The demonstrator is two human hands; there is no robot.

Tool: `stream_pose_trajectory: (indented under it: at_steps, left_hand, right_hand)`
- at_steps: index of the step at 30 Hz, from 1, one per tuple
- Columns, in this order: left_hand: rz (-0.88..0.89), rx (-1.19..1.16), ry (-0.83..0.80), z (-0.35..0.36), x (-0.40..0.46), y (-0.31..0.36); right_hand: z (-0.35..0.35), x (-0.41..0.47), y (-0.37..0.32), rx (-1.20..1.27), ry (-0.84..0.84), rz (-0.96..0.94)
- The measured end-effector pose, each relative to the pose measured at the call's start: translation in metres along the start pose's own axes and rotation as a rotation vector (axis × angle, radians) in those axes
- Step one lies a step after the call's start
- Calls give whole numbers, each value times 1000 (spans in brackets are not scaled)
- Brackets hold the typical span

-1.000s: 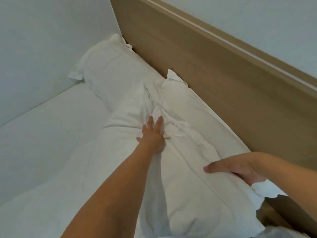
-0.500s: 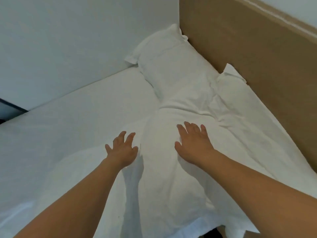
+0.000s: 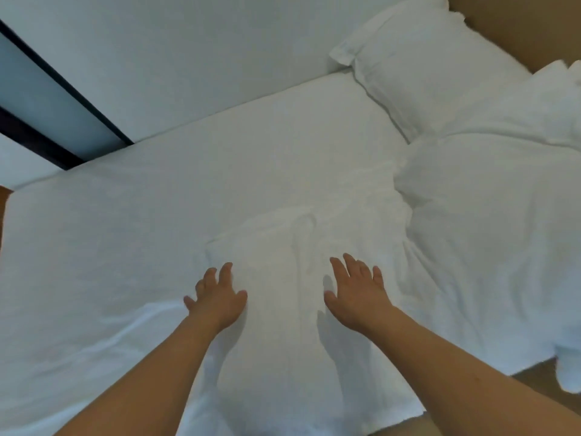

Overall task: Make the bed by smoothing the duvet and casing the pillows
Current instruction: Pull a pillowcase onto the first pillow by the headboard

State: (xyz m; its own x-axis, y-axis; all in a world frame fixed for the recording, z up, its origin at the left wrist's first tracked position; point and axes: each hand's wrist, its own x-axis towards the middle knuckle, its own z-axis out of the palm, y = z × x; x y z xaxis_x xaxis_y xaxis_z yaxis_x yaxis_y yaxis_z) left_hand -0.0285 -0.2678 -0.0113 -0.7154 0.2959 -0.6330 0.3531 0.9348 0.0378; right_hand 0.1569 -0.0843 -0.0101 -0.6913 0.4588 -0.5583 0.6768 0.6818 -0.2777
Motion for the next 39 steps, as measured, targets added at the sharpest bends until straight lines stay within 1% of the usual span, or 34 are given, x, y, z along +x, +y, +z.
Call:
stream_pose_trajectory:
  at_steps: [2, 4, 5, 7, 8, 9, 10, 11, 13, 15, 18, 21, 23, 26, 28, 29, 31, 32, 35, 37, 39]
  left_hand:
    - [-94, -236, -1, 3, 12, -31]
    - [-164, -538, 18, 7, 32, -51]
    - [-201, -697, -19, 13, 42, -57]
    - [-261, -946, -177, 31, 60, -60]
    - [-256, -1039, -252, 42, 68, -60]
    - [-242, -1119, -292, 52, 74, -59]
    - [-223, -1182, -274, 62, 81, -58]
    - [-195, -1235, -216, 71, 88, -57]
    - [-53, -1234, -59, 78, 97, -54]
    - [102, -1136, 69, 82, 99, -51]
    - [240, -1091, 130, 95, 93, -49]
    - [255, -1138, 174, 97, 103, -60]
    - [254, -1214, 262, 80, 119, -70]
    - [264, -1183, 402, 61, 157, -86]
    - [207, -1156, 382, 76, 183, -98]
    - [179, -1151, 337, 89, 193, -102]
    - [176, -1131, 257, 119, 209, -103]
    - [196, -1103, 246, 131, 215, -102]
    - [261, -1053, 304, 151, 230, -98]
    - [313, -1137, 279, 154, 229, -103]
    - [308, -1350, 129, 154, 221, -113]
  right_hand:
    - [25, 5, -20, -20, -22, -2]
    - [47, 19, -38, -33, 1, -4]
    - [60, 26, -45, -32, 16, -7]
    - [87, 38, -56, -21, 39, 17]
    - [102, 41, -59, -8, 65, 41]
    - [115, 44, -61, 1, 92, 67]
    - [126, 46, -61, 2, 121, 87]
    - [134, 48, -59, -5, 156, 102]
    - [145, 52, -54, -29, 216, 138]
    - [153, 55, -54, -64, 249, 177]
    - [171, 55, -63, -95, 322, 261]
    - [181, 56, -77, -92, 354, 338]
    - [181, 58, -89, -31, 386, 375]
    - [177, 74, -109, 49, 466, 335]
    - [177, 90, -120, 51, 490, 274]
    - [179, 97, -122, 47, 501, 252]
    - [188, 106, -120, 31, 541, 230]
    - [194, 108, -117, 21, 568, 224]
    - [209, 106, -112, 17, 658, 186]
    - [211, 98, -114, 47, 688, 148]
    - [214, 81, -116, 92, 703, 118]
